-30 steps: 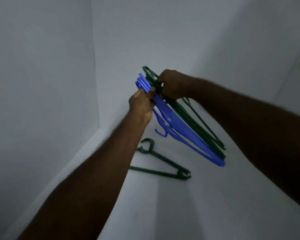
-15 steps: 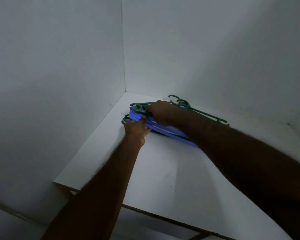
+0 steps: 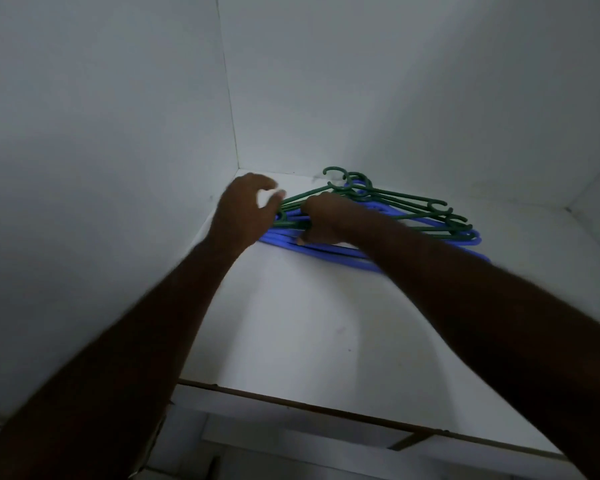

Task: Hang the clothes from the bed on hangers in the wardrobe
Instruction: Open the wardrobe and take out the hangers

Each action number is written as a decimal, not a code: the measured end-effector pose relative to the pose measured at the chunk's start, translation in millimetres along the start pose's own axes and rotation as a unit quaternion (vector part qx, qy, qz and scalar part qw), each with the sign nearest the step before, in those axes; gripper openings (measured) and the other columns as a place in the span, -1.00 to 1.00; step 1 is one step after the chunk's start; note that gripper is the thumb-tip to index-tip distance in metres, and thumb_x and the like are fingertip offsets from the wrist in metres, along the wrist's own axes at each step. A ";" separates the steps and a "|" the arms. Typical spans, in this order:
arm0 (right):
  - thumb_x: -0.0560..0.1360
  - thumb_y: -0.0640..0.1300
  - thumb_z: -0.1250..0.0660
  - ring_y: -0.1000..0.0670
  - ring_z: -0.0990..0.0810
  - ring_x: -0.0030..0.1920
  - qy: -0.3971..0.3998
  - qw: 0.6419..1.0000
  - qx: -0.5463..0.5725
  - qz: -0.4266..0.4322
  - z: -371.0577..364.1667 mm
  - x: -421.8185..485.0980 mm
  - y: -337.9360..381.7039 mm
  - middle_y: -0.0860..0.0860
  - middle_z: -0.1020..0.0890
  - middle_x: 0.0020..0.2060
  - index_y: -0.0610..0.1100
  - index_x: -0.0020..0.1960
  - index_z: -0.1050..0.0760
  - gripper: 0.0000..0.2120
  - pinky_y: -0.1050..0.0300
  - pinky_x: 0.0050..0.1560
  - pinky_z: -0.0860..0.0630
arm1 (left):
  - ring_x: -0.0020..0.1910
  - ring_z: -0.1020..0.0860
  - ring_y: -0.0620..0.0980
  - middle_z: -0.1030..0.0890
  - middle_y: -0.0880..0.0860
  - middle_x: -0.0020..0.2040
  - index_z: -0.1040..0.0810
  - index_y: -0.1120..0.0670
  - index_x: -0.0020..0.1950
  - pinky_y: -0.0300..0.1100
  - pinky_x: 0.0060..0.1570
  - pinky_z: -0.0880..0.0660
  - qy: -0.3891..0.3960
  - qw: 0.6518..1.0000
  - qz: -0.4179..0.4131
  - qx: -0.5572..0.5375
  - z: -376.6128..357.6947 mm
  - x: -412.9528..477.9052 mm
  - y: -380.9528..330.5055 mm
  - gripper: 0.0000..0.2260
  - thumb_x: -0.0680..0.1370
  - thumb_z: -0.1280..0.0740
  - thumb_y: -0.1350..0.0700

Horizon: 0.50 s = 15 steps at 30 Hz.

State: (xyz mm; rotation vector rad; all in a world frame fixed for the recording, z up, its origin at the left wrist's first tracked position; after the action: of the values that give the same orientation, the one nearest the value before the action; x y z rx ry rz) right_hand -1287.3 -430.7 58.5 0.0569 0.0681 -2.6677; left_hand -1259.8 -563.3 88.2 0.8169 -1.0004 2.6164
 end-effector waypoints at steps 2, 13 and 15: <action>0.37 0.15 -0.51 -0.19 -0.59 0.07 0.064 0.997 -0.031 -0.017 -1.2 -11.3 -25.4 -0.16 -0.60 0.04 -0.22 0.17 -0.52 -0.44 0.13 -0.10 -0.41 | 0.17 -0.52 0.11 -0.60 0.12 0.16 -0.57 0.16 0.22 -0.09 0.19 -0.37 0.175 0.977 -0.099 0.068 -36.7 -2.0 -28.6 -0.62 0.51 -0.34 -0.04; 0.32 0.03 -0.57 -0.17 -0.58 0.08 0.144 0.985 -0.065 -0.073 -24.2 -64.4 -88.4 -0.17 -0.61 0.10 -0.21 0.23 -0.50 -0.41 0.14 -0.13 -0.38 | 0.22 -0.48 0.14 -0.52 0.17 0.24 -0.38 0.13 0.36 -0.14 0.03 -0.37 0.443 0.830 -0.142 0.308 -115.3 -19.5 -24.0 -0.56 0.53 -0.39 0.11; 0.36 0.02 -0.53 -0.18 -0.58 0.08 0.134 0.985 -0.080 -0.068 -31.3 -66.2 -87.7 -0.17 -0.62 0.09 -0.21 0.19 -0.53 -0.50 0.10 -0.06 -0.45 | 0.17 -0.49 0.12 -0.55 0.14 0.18 -0.47 0.13 0.23 -0.11 0.05 -0.40 0.423 0.825 -0.164 0.335 -114.7 -18.8 -22.3 -0.73 0.54 -0.35 0.15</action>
State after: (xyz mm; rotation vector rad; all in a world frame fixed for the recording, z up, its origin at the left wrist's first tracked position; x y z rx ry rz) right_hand -1267.4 -320.9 34.1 0.3724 0.3839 -2.7621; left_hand -1283.9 -470.1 19.3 -0.1442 0.2953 2.5329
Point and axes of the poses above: each hand's wrist, its own x-axis towards the middle knuckle, its own z-axis out of the back of the hand, y = z × x, the point moved 8 cm from there along x, towards the middle knuckle
